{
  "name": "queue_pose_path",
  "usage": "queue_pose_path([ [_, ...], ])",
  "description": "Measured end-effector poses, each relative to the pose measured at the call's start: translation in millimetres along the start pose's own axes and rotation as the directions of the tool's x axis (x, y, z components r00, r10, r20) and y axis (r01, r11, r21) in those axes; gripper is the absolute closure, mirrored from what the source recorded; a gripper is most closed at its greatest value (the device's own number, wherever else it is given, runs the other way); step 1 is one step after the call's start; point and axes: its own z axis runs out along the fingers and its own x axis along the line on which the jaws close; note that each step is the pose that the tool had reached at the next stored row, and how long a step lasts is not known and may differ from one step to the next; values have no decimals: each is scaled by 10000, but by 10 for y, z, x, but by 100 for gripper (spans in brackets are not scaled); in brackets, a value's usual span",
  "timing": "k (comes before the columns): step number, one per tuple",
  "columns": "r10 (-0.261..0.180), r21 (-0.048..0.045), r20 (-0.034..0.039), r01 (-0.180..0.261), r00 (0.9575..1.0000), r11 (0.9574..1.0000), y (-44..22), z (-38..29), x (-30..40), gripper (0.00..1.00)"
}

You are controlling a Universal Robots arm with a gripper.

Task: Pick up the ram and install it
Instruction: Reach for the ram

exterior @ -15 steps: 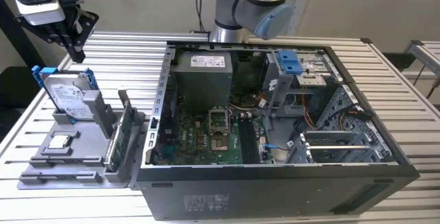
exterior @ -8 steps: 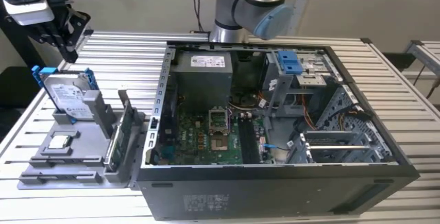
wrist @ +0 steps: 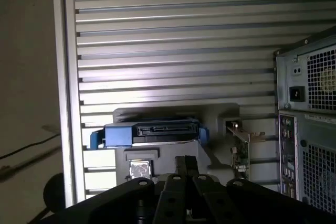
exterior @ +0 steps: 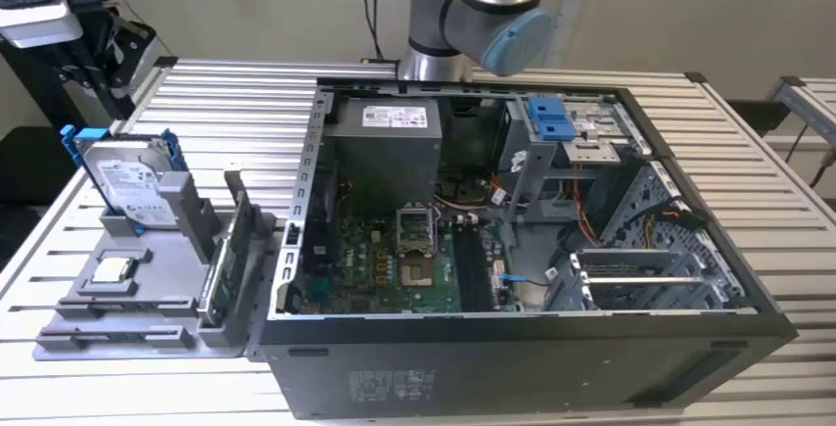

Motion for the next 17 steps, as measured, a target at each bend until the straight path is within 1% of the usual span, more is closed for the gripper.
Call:
queue_pose_path([
  [6,0,0,0,0,10000,10000,-7,0,97,89],
  [13,0,0,0,0,10000,10000,-13,0,191,89],
  [15,0,1,-1,0,10000,10000,-14,-1,209,89],
  [17,-2,0,0,2,10000,10000,-15,-1,211,89],
])
